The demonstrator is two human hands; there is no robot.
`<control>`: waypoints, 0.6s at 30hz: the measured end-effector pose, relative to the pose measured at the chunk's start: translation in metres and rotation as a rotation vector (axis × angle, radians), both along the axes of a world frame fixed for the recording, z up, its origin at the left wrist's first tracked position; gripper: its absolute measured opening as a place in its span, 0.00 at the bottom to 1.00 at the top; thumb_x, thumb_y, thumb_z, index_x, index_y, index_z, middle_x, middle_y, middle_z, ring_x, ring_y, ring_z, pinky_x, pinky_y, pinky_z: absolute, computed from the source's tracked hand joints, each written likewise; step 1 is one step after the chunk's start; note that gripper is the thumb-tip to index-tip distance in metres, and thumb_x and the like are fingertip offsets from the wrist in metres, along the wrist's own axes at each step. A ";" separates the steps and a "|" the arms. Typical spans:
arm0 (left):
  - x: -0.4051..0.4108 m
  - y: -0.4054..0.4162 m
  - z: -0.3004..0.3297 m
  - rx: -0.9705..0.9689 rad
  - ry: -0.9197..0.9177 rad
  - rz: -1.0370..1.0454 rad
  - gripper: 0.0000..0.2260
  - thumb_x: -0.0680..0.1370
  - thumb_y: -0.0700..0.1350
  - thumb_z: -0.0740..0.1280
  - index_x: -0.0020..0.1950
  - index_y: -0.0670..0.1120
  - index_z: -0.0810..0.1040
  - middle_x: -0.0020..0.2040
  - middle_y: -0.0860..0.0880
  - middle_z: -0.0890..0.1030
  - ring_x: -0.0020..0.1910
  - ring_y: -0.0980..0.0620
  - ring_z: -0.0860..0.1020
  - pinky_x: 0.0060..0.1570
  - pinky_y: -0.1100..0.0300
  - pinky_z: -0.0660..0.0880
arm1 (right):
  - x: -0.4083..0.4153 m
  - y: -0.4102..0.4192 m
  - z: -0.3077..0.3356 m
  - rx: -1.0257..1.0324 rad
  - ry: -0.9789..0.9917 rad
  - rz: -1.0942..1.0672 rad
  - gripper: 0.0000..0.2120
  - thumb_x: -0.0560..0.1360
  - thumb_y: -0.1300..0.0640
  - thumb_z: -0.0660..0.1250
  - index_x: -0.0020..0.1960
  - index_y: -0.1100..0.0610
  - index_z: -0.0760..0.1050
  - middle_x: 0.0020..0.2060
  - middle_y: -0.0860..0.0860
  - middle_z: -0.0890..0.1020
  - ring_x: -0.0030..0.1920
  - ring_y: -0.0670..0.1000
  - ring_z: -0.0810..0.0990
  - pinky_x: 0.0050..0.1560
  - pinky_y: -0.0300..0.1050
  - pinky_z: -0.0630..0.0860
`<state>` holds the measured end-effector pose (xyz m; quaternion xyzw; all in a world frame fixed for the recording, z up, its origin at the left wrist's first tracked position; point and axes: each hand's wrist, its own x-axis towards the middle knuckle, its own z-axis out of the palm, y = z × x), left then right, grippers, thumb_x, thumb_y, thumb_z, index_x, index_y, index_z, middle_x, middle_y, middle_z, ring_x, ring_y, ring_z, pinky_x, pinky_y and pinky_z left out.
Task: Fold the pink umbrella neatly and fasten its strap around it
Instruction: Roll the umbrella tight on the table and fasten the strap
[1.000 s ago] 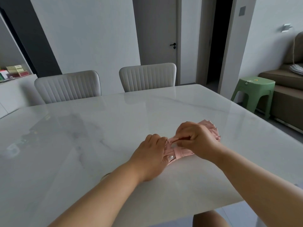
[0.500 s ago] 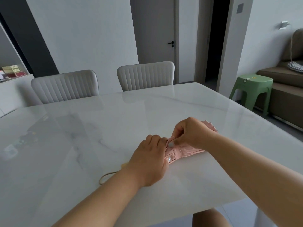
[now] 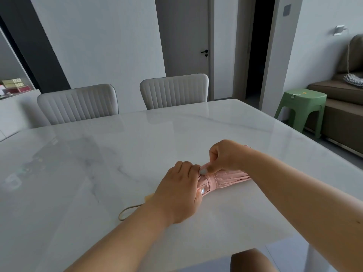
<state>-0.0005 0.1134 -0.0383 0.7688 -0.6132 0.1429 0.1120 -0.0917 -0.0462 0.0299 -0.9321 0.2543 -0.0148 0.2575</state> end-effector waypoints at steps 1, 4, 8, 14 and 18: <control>0.000 0.000 0.000 -0.002 -0.007 -0.001 0.21 0.71 0.51 0.56 0.57 0.41 0.77 0.48 0.45 0.77 0.45 0.44 0.76 0.45 0.52 0.78 | 0.002 -0.002 0.001 0.009 0.037 -0.003 0.21 0.63 0.43 0.79 0.34 0.53 0.69 0.28 0.46 0.72 0.32 0.47 0.69 0.31 0.38 0.64; -0.001 0.000 -0.001 -0.008 -0.032 -0.002 0.21 0.70 0.51 0.56 0.56 0.42 0.78 0.47 0.46 0.77 0.45 0.45 0.76 0.45 0.53 0.78 | 0.006 -0.002 0.011 0.018 0.182 0.015 0.20 0.65 0.43 0.78 0.38 0.52 0.69 0.33 0.46 0.74 0.36 0.49 0.70 0.34 0.41 0.65; 0.000 0.000 -0.002 -0.017 -0.066 -0.006 0.21 0.70 0.51 0.56 0.56 0.42 0.77 0.48 0.46 0.77 0.45 0.46 0.76 0.45 0.53 0.78 | 0.017 0.001 0.026 -0.046 0.389 0.113 0.20 0.69 0.41 0.73 0.47 0.56 0.73 0.40 0.51 0.74 0.40 0.52 0.69 0.35 0.40 0.62; 0.002 0.000 -0.005 -0.049 -0.121 -0.030 0.22 0.70 0.52 0.56 0.57 0.42 0.77 0.48 0.46 0.77 0.45 0.46 0.76 0.46 0.53 0.78 | 0.024 -0.007 0.025 0.057 0.459 0.130 0.18 0.70 0.43 0.73 0.45 0.56 0.73 0.22 0.46 0.74 0.30 0.48 0.67 0.34 0.40 0.63; 0.004 -0.002 -0.007 -0.060 -0.116 -0.029 0.22 0.71 0.53 0.57 0.57 0.41 0.77 0.47 0.46 0.77 0.45 0.45 0.76 0.44 0.51 0.79 | 0.022 -0.009 0.024 -0.006 0.476 0.167 0.24 0.69 0.38 0.71 0.48 0.58 0.70 0.35 0.56 0.72 0.32 0.51 0.65 0.33 0.41 0.61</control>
